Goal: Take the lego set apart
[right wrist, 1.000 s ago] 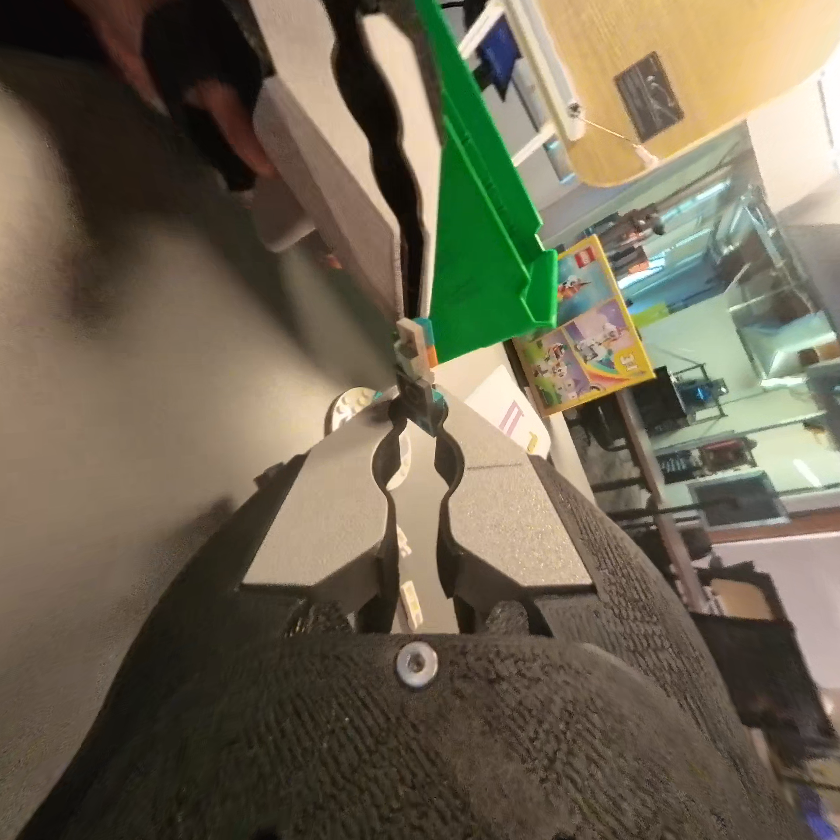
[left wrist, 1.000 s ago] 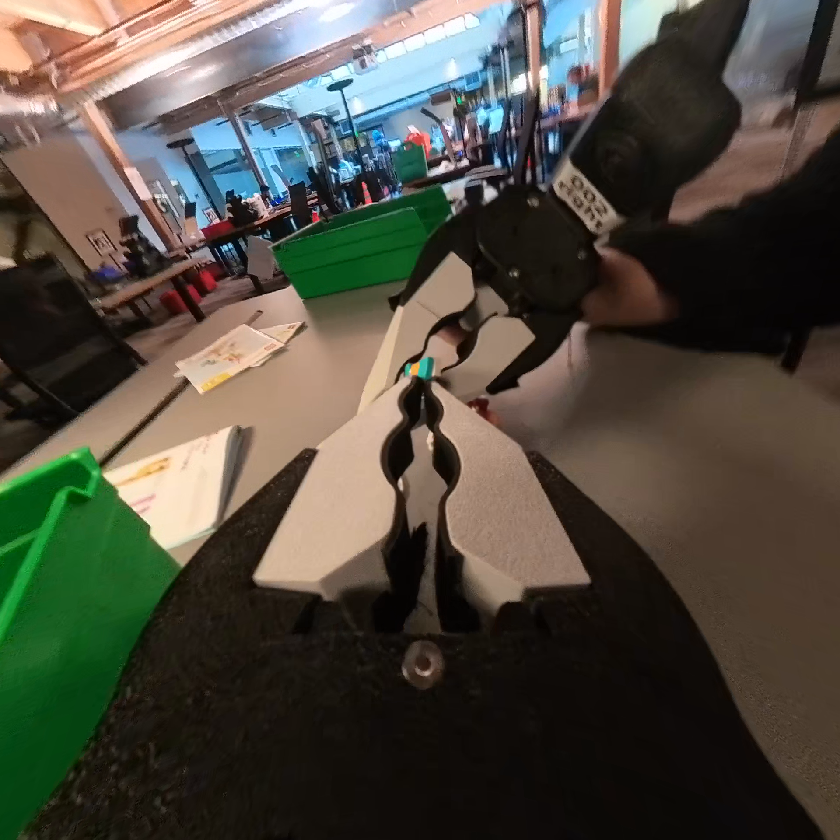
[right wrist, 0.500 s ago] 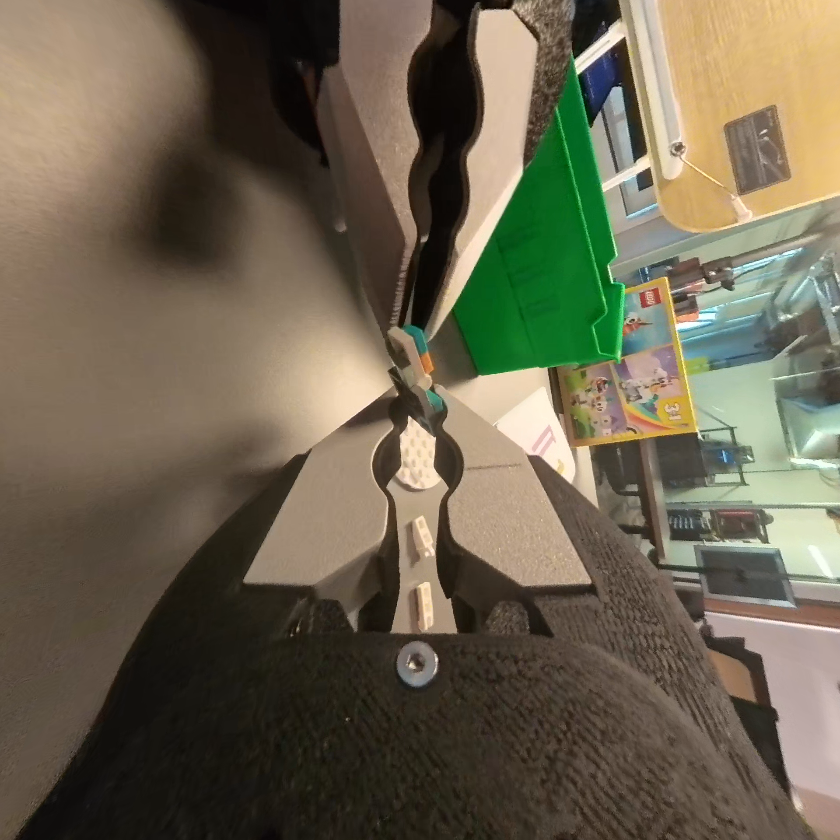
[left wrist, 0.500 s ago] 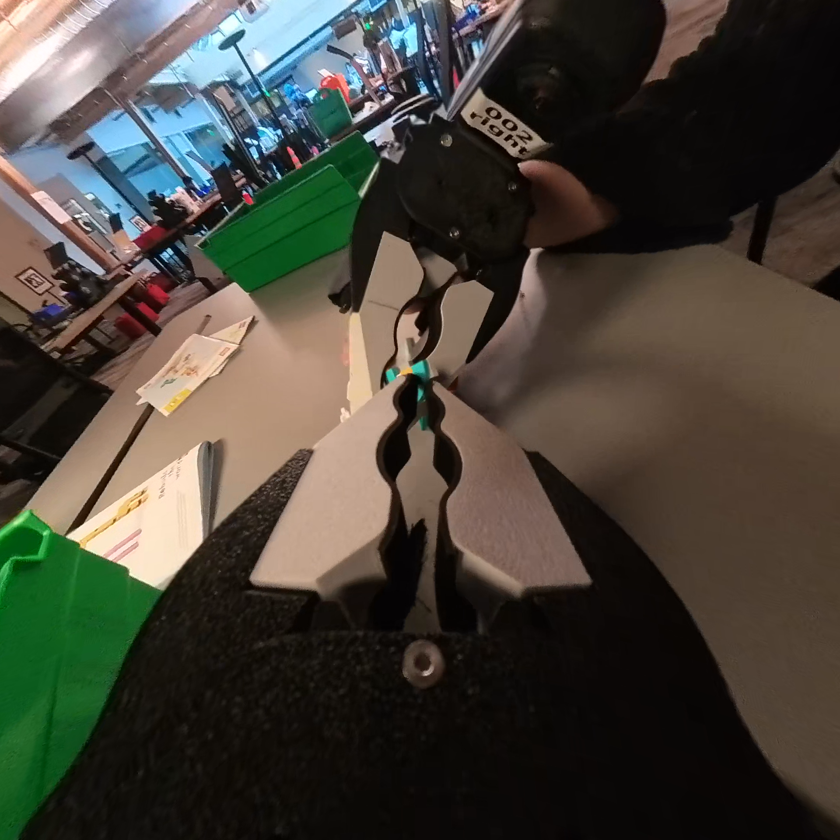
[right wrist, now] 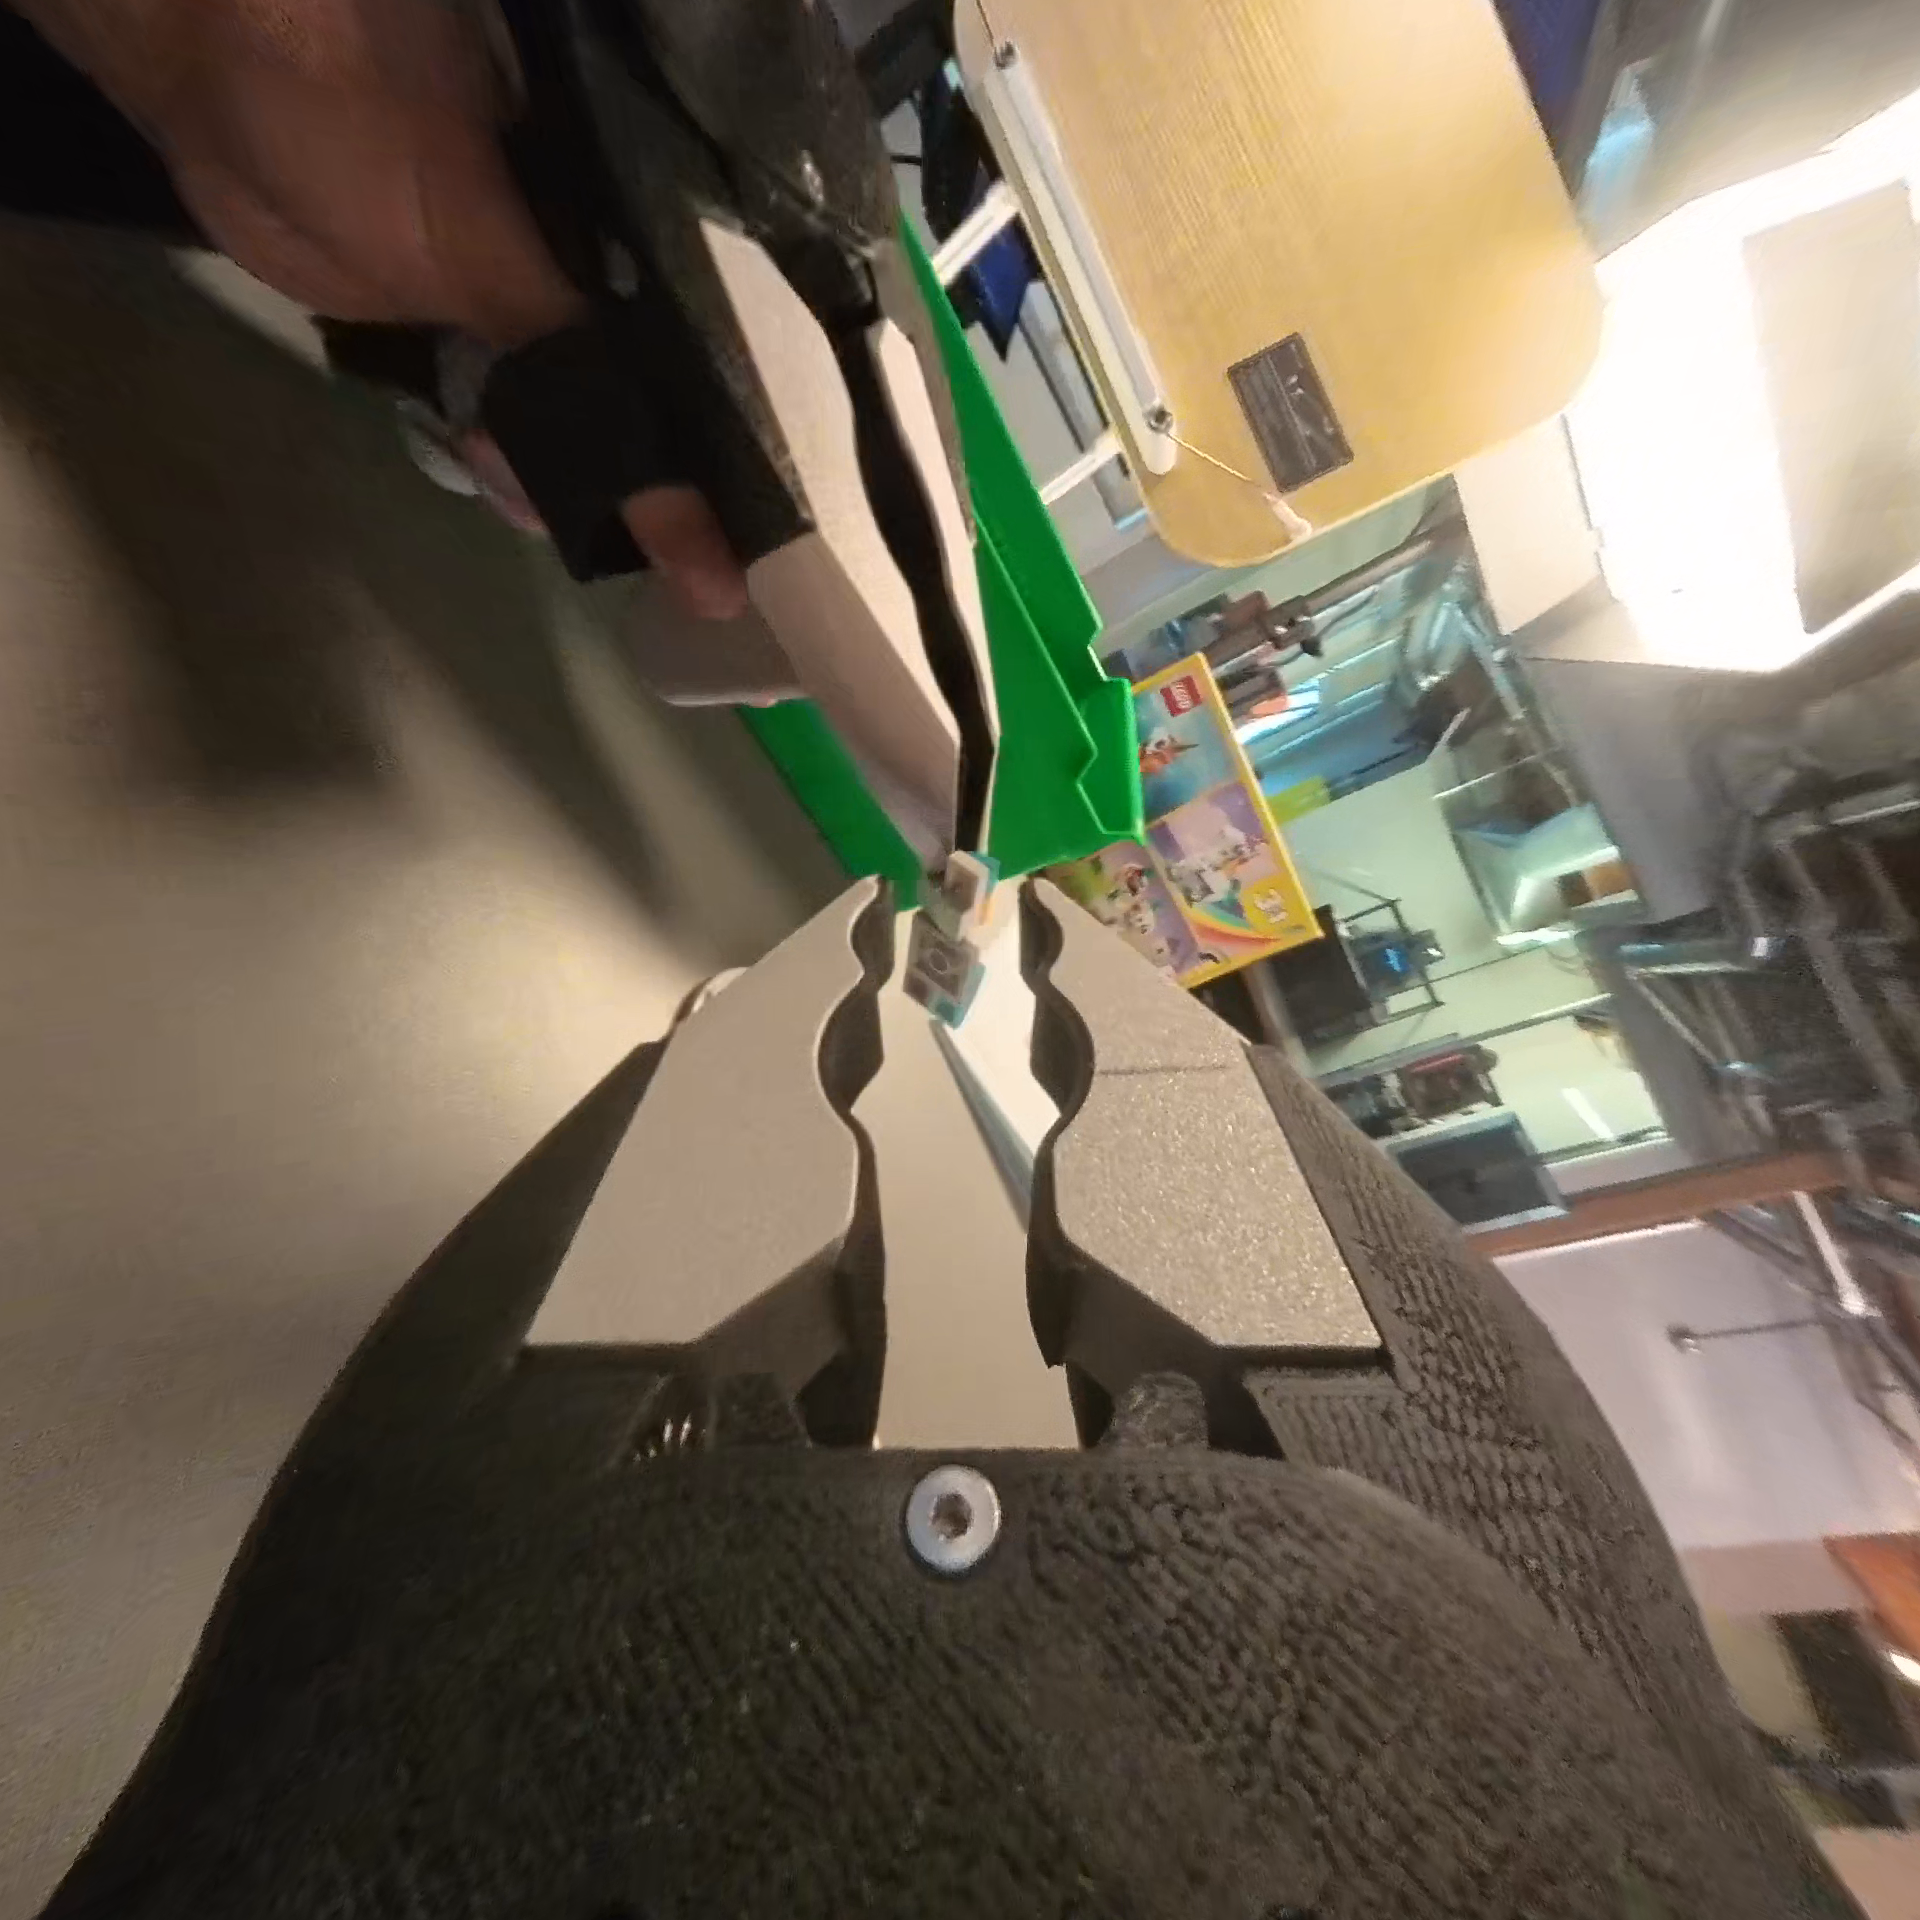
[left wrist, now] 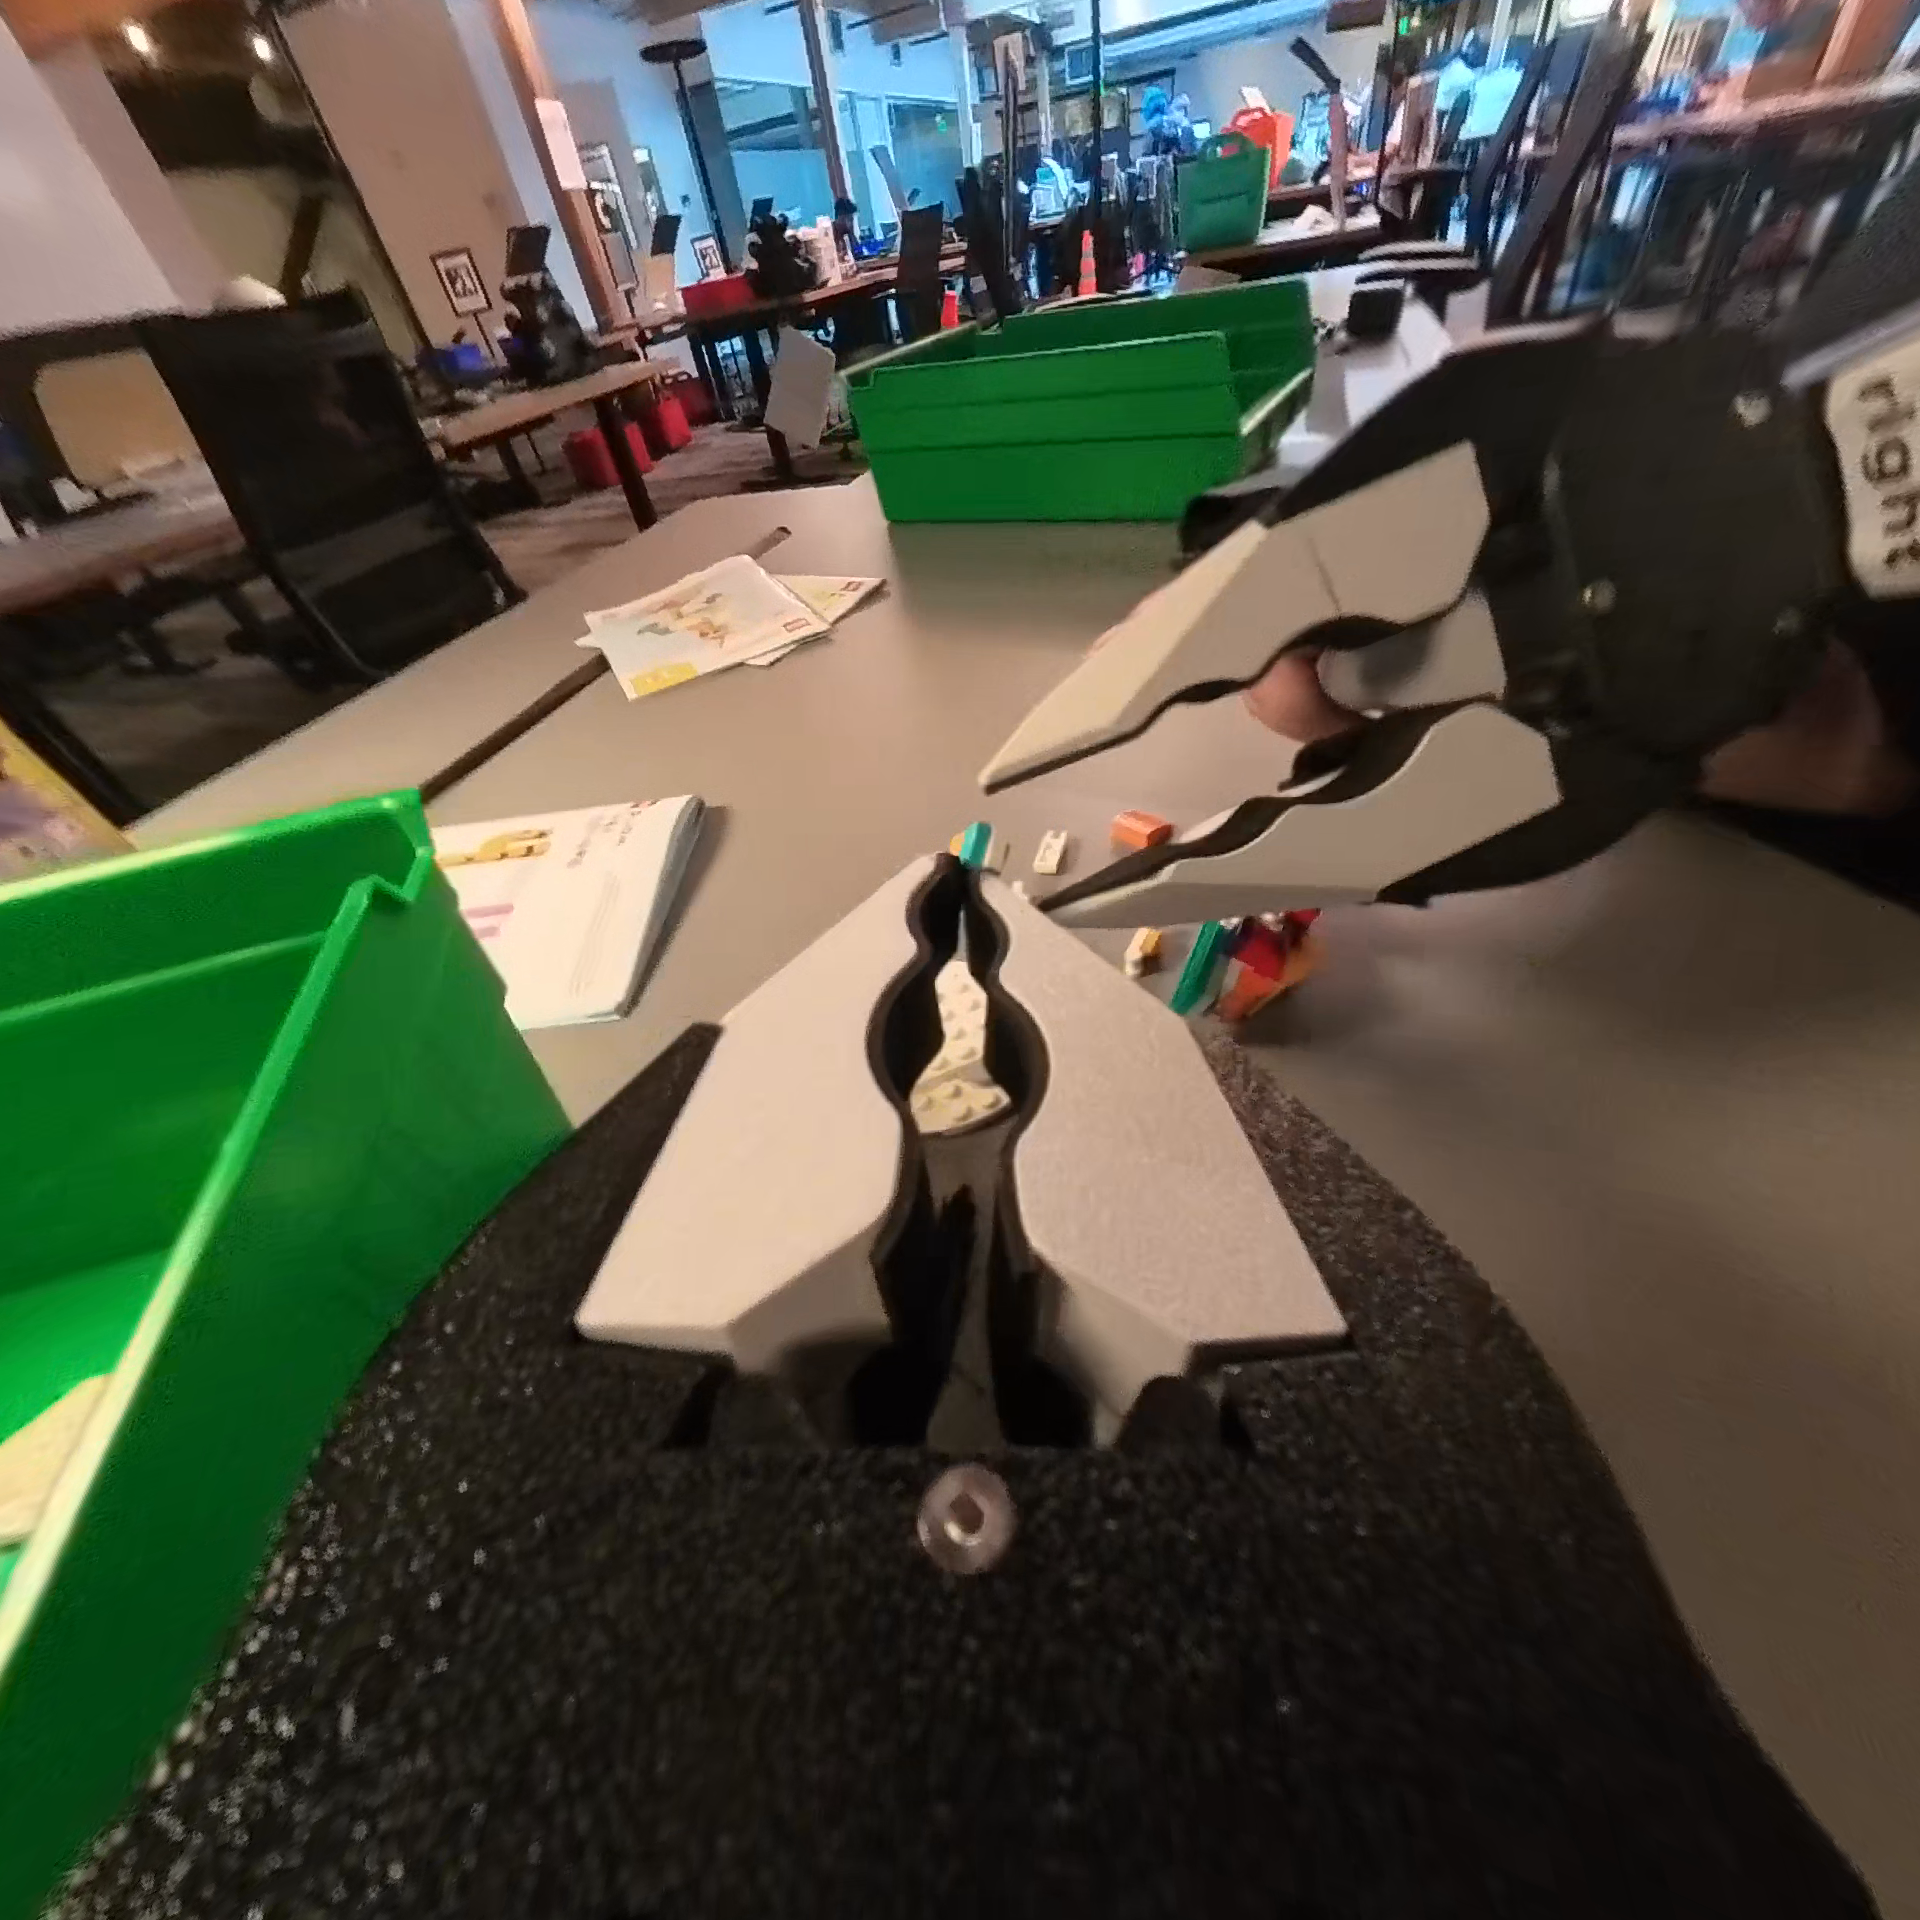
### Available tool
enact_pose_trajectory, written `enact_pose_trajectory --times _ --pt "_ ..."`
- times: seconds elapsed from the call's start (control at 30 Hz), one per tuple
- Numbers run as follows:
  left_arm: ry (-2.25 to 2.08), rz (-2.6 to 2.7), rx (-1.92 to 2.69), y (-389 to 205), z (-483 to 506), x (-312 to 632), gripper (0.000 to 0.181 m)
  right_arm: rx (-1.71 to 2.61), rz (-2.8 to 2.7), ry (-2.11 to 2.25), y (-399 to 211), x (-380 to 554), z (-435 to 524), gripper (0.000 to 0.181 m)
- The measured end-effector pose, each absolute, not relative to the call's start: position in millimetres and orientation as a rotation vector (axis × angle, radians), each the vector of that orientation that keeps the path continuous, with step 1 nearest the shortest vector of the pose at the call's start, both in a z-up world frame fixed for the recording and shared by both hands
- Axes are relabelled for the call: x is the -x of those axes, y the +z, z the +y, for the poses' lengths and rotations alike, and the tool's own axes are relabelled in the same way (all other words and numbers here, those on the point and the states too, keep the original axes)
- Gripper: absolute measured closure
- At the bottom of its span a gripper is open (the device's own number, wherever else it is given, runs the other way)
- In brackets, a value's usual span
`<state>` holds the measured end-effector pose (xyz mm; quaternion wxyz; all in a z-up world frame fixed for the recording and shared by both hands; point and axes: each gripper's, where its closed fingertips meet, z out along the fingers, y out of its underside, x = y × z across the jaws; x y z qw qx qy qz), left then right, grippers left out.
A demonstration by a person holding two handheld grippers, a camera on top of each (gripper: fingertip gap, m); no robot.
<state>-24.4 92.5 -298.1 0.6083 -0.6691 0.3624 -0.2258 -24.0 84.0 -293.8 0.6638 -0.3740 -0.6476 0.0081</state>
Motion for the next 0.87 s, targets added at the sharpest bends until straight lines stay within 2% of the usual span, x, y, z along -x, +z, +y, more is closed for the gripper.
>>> enact_pose_trajectory --times 0.3,0.5,0.87 --pt "-0.856 0.715 1.566 -290.5 85.7 18.6 0.181 0.85 -1.452 -0.15 -297.3 24.9 95.3 0.165" --pt "-0.963 0.718 1.576 -293.5 82.7 17.0 0.181 0.94 -1.486 -0.026 -300.7 24.2 91.7 0.167" --pt "-0.858 0.829 1.514 -294.0 77.4 13.4 0.18 0.98 -1.52 0.083 -302.7 23.4 85.9 0.167"
